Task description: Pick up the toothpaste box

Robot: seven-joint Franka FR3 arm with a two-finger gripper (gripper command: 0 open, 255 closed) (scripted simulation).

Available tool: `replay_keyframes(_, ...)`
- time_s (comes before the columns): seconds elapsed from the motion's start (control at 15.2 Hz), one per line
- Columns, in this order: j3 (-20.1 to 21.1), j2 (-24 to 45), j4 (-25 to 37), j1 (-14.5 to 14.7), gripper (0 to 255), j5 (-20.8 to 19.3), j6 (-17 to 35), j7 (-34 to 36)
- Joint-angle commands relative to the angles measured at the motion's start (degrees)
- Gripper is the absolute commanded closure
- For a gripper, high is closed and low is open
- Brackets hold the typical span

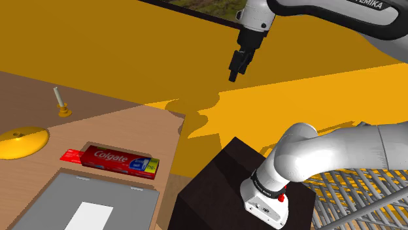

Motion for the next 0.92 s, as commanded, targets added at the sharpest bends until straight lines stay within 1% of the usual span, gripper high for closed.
replay_keyframes(0.0, 0.0, 0.0, 0.0, 0.0, 0, 0.0, 0.0, 0.0)
replay_keyframes(0.46, 5.07, 6.62, -4.38, 2.75, 0, 3.25, 10.34, 4.18)
replay_keyframes(0.86, 9.48, 14.82, -5.53, 4.89, 0, 5.18, 19.23, 7.63)
